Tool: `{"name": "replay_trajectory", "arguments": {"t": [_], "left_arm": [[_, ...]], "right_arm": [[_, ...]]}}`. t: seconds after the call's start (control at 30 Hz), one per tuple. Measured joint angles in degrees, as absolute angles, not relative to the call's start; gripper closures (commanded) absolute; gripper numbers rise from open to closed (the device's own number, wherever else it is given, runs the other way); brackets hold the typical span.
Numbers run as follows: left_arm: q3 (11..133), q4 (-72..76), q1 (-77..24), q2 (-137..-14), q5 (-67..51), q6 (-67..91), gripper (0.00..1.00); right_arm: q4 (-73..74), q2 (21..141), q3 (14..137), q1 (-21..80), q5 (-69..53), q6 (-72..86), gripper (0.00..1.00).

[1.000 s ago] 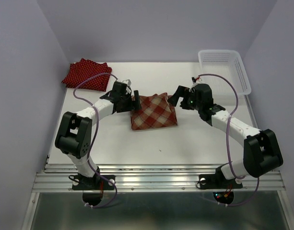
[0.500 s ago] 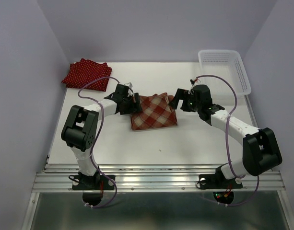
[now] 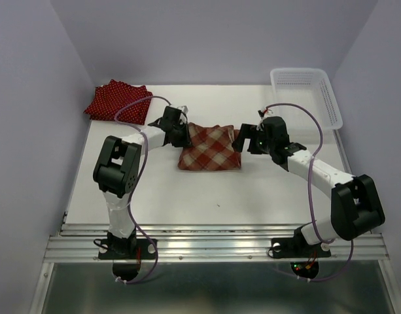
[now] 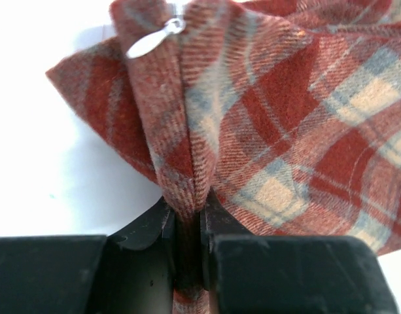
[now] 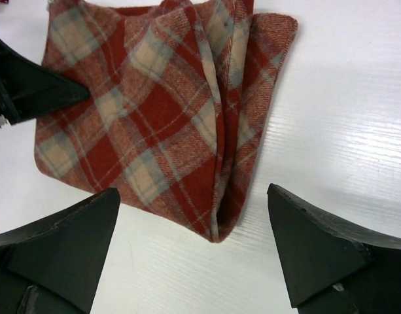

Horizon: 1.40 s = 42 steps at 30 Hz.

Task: Fold and stack the skirts
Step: Neatly place the folded skirt to the corner

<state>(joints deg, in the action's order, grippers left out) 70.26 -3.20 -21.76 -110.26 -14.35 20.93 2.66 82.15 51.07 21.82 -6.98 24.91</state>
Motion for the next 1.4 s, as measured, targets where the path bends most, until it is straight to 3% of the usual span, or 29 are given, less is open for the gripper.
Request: {"name": "replay_trajectory", "arguments": {"t": [0.63, 1.07, 1.4], "left_arm": [[94.3, -16.3, -15.7, -112.0, 11.7, -10.3, 1.00], [109.8, -20.4, -7.2, -112.2, 15.4, -27.9, 1.00], [111.7, -21.0, -4.6, -112.2, 12.5, -35.0, 1.00]], "right_arm": [[4.5, 79.1, 51.1, 21.8, -1.6, 21.1, 0.00], [6.0, 79.1, 51.1, 21.8, 1.2, 20.5, 0.00], [6.1, 79.1, 51.1, 21.8, 1.4, 20.5, 0.00]]}}
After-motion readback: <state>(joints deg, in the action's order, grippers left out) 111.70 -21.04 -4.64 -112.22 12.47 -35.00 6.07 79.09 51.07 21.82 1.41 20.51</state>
